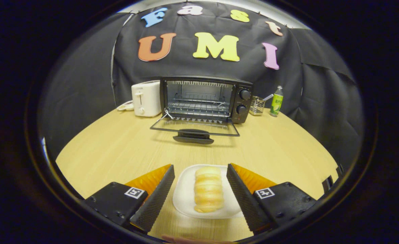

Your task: Open the toaster oven, put the food inside, and close the toaster oven door.

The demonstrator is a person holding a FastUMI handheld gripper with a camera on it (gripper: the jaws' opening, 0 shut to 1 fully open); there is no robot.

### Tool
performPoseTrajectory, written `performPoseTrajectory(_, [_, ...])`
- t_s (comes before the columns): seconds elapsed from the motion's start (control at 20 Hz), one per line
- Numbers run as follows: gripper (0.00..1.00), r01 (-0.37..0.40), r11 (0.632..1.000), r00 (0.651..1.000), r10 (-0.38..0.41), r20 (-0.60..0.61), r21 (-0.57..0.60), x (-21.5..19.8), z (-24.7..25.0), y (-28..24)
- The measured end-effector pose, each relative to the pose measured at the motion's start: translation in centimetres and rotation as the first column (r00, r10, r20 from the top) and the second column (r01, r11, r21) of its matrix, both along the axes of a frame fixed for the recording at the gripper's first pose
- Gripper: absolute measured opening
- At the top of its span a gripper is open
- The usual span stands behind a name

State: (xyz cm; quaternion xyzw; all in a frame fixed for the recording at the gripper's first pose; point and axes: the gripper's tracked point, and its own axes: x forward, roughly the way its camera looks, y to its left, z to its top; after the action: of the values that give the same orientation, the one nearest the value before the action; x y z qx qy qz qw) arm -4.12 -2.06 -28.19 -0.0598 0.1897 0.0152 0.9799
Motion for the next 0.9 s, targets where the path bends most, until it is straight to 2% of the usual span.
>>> performPoseTrajectory(0.15, [1.00,0.021,1.000,0.999,-0.022,-0.030,-0.020,-0.1,-2.1,-1.2])
performPoseTrajectory(0.35, [1.00,0.033,0.998,0.988,-0.025,-0.149,0.053,-0.1,-5.5,-1.6])
performPoseTrajectory(0.4, [1.00,0.027,0.996,0.991,-0.015,-0.135,0.087,0.1,-5.2,-1.5])
performPoseTrajectory(0.55, [0.98,0.046,0.994,0.991,-0.033,-0.131,0.094,0.5,-5.5,-2.3])
performPoseTrajectory(0.6, [0.95,0.048,0.994,0.991,-0.035,-0.128,0.098,0.4,-5.6,-2.4])
performPoseTrajectory(0.85, [0.69,0.027,0.993,0.994,-0.014,-0.110,0.119,0.7,-5.7,-1.7])
performPoseTrajectory(0.9, [0.67,0.022,0.992,0.994,-0.008,-0.107,0.127,0.6,-5.7,-1.6])
